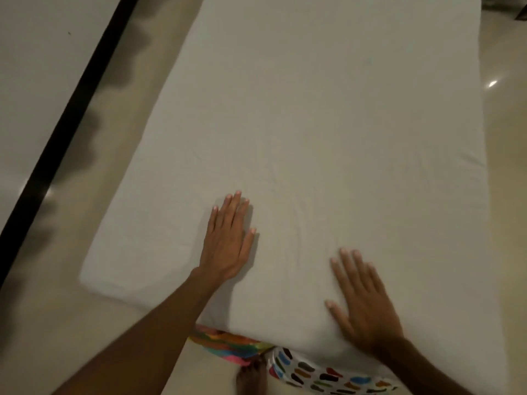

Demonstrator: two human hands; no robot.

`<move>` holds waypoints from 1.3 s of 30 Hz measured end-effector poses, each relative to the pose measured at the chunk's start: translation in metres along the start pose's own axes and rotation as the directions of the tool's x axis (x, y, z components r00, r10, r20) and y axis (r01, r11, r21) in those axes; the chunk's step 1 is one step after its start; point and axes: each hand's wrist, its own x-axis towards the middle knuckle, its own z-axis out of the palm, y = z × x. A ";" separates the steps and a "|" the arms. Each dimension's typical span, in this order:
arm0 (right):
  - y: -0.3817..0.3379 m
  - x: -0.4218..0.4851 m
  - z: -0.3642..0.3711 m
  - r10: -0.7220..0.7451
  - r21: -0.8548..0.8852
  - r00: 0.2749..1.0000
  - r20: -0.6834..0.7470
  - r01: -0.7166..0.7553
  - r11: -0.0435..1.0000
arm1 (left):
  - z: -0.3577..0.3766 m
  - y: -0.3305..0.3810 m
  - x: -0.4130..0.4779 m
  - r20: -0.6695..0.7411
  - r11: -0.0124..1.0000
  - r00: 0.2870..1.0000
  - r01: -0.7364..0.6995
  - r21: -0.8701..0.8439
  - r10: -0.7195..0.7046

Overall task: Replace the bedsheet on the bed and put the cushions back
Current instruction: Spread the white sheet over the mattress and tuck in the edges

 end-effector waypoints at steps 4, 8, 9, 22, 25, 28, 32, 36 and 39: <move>-0.064 -0.022 0.015 -0.343 0.010 0.935 0.089 0.344 0.939 | 0.008 -0.037 -0.022 -0.046 0.953 0.958 0.285 0.102 -0.282; -0.081 0.036 -0.004 -0.587 0.061 0.790 0.177 0.587 0.807 | -0.002 -0.069 -0.069 -0.161 0.781 0.776 0.623 0.045 -0.610; -0.083 0.057 -0.009 -0.584 0.038 0.803 0.123 0.584 0.811 | -0.007 -0.080 -0.081 -0.170 0.752 0.746 0.658 0.040 -0.644; -0.207 0.201 0.014 -0.216 -0.020 0.962 -0.165 0.216 0.976 | -0.031 -0.179 -0.084 -0.276 0.715 0.686 0.700 -0.003 -0.673; -0.253 0.165 0.034 -0.361 0.037 0.923 -0.134 0.369 0.929 | -0.027 -0.197 -0.119 -0.259 0.470 0.414 0.857 -0.212 -0.872; -0.272 0.135 0.040 -0.495 0.030 0.867 -0.053 0.497 0.867 | -0.034 -0.193 -0.134 -0.230 0.416 0.366 0.879 -0.232 -0.902; -0.262 0.109 0.026 -0.589 0.099 0.806 -0.055 0.592 0.800 | -0.048 -0.139 -0.106 -0.292 0.781 0.734 0.620 -0.081 -0.613; -0.182 0.097 0.009 -0.197 0.116 0.967 -0.160 0.217 0.969 | -0.019 -0.036 -0.065 -0.145 0.936 0.927 0.332 -0.113 -0.346; -0.104 0.087 0.000 0.005 0.029 0.989 -0.150 -0.001 1.000 | 0.015 0.020 -0.063 -0.065 0.968 0.967 0.241 -0.074 -0.246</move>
